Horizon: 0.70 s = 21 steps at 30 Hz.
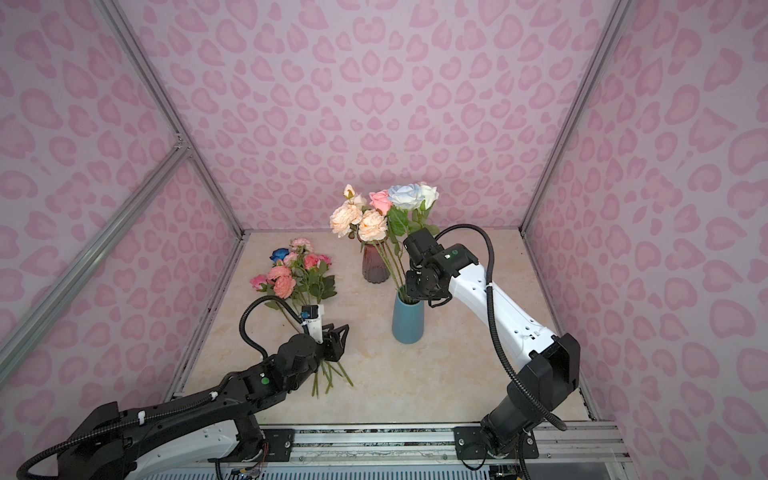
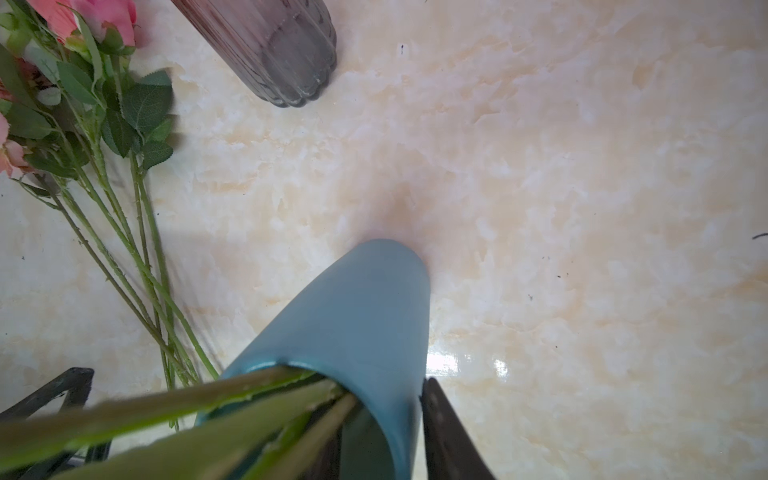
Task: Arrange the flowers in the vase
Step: 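Grasp the teal cup rim with the right gripper while the left gripper draws back, then slide the teal cup farther from the robot with the right gripper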
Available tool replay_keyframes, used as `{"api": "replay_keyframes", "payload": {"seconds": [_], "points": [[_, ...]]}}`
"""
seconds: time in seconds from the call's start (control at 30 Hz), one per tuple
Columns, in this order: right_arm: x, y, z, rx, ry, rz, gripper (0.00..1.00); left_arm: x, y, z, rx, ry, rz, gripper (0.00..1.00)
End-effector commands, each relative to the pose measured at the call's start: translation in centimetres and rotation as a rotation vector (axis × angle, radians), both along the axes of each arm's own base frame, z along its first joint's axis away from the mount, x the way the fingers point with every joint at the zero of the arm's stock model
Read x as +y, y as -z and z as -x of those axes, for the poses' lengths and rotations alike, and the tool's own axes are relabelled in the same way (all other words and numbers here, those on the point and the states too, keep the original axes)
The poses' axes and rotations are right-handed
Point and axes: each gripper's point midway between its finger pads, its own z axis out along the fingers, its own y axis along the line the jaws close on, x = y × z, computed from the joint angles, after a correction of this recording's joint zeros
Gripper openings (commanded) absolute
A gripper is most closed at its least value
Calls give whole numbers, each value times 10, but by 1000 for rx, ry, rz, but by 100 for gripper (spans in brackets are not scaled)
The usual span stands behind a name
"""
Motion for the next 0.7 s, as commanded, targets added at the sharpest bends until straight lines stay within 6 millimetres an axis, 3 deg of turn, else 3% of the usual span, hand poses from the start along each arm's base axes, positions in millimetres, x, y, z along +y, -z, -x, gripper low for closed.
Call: {"api": "replay_keyframes", "payload": {"seconds": [0.0, 0.67], "points": [[-4, 10, 7, 53, 2, 31, 28, 9, -1, 1, -13, -23, -23, 52], [-7, 10, 6, 40, -17, 57, 9, 14, -7, 1, -30, -32, -25, 51]]}}
